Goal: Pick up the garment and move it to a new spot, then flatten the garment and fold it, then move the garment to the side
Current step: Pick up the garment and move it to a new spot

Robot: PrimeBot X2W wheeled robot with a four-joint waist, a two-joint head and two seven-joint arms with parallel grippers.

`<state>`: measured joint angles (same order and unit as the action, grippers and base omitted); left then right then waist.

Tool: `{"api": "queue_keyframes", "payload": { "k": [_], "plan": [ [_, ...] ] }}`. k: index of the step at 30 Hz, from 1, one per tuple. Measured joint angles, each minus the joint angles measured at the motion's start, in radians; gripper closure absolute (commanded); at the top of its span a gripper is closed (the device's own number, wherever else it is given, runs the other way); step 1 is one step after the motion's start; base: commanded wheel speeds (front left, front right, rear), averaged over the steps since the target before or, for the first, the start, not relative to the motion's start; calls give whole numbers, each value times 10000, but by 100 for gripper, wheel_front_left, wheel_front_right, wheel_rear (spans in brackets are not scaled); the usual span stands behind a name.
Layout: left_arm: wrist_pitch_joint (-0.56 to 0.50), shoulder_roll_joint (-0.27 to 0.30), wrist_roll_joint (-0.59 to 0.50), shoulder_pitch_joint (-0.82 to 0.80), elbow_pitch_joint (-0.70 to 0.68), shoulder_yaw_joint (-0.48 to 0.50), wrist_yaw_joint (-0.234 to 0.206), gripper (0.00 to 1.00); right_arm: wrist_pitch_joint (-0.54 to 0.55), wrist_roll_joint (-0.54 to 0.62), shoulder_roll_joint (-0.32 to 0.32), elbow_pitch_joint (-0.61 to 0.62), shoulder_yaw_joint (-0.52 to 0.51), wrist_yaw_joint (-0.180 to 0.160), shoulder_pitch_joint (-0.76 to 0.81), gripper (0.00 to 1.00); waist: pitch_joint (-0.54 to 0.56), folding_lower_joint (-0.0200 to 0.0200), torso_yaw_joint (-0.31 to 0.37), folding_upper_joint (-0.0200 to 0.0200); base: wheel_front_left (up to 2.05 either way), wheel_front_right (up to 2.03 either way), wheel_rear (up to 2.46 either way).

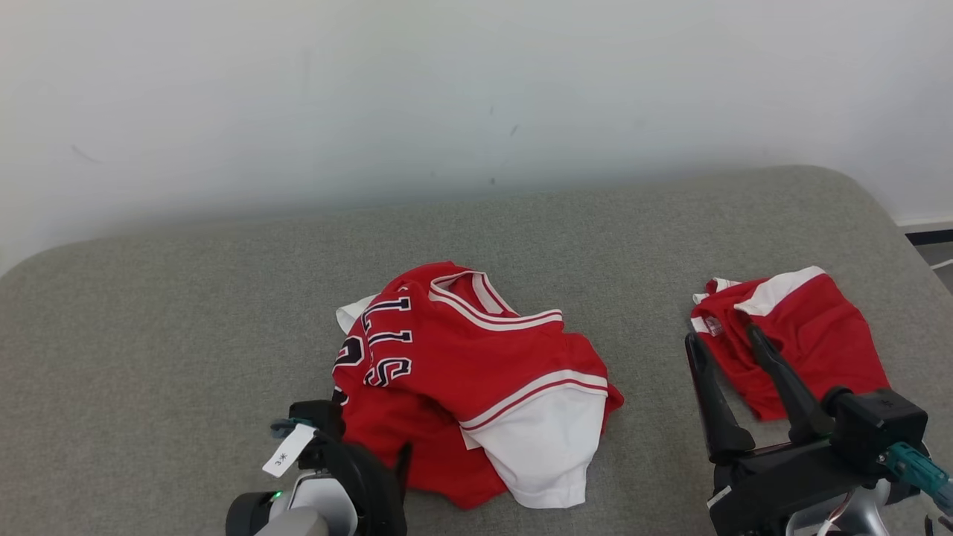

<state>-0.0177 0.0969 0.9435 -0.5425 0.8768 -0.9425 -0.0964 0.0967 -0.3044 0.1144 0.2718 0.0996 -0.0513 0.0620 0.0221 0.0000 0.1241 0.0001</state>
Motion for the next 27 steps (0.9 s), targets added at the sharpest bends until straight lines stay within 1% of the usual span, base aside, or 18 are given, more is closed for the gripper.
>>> {"api": "queue_keyframes", "payload": {
  "k": [6, 7, 8, 9, 15, 18, 21, 27],
  "plan": [
    [-117, 38, -6, -17, 420, 6, -15, 0, 2, -2, 2, -40, -25, 0, -68, 0, -107, 0, 73, 0, 0, 0, 0],
    [-161, 27, -4, -16, 437, 4, -15, 39, 2, -2, 6, -40, -40, 0, -68, 0, -117, 0, 74, -1, 0, 0, 0],
    [-171, 15, -4, -16, 445, 4, -13, 80, 2, -2, 6, -40, -48, 0, -68, 0, -126, 0, 71, -1, 0, 0, 0],
    [-171, 8, -4, -16, 453, 4, -13, 100, 2, -2, 6, -42, -48, -2, -68, 0, -135, 0, 67, 0, 0, 0, 0],
    [-27, 12, 2, -172, 464, 127, -15, 100, 0, -2, 4, -104, -58, -13, -97, 0, -154, 0, -21, 0, 0, 0, 0],
    [213, 198, -69, -671, 385, 224, -88, 100, -2, -2, -4, -140, -59, -13, -100, 0, -118, 0, -96, 0, 0, 0, 0],
    [316, 500, -499, -1214, 244, 150, -88, 100, -15, -2, -21, -188, -59, -23, -98, 0, -57, 0, -166, -1, 0, 0, 0],
    [270, 1124, -1689, -2399, -182, -679, -86, 100, -52, -4, -94, -420, 38, -25, -114, 0, 115, 0, -218, 0, 0, 0, 0]
  ]
}}
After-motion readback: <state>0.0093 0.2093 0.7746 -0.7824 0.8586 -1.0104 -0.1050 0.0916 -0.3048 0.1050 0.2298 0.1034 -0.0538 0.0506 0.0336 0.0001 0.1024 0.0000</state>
